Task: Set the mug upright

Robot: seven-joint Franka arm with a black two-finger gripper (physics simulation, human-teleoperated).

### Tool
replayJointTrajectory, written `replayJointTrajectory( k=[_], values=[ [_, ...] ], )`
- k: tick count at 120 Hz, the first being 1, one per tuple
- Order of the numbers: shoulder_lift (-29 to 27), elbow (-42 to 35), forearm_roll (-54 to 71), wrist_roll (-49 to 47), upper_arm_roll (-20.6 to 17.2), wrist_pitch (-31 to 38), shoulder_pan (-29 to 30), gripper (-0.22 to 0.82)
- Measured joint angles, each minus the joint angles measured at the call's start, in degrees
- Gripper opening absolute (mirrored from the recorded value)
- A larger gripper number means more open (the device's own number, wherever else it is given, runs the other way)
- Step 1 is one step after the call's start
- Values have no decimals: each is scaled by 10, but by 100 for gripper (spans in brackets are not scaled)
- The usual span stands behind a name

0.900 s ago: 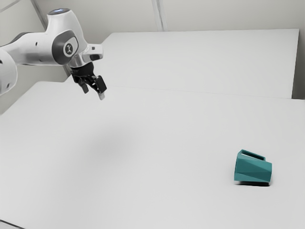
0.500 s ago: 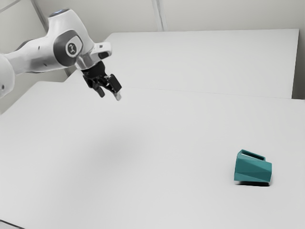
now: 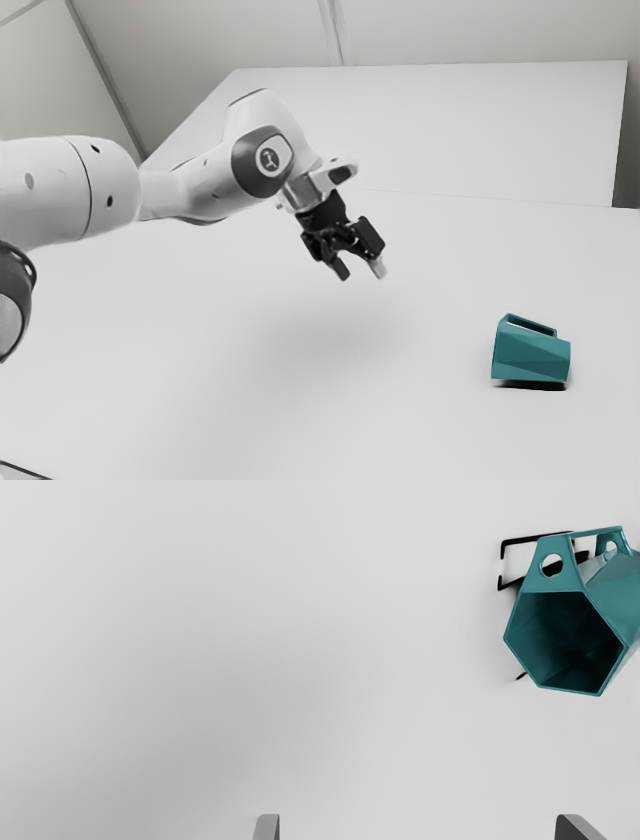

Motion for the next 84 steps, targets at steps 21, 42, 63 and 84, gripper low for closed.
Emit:
replayJointTrajectory(
  k=[21,42,63,84],
  values=[
    [50,1,-103,2,0,22,-41,60],
    [94,9,-186,11,-1,52,-74,60],
    [135,65,-214,22,-2,72,-91,60],
    [164,104,-227,31,-5,80,-105,60]
  ],
)
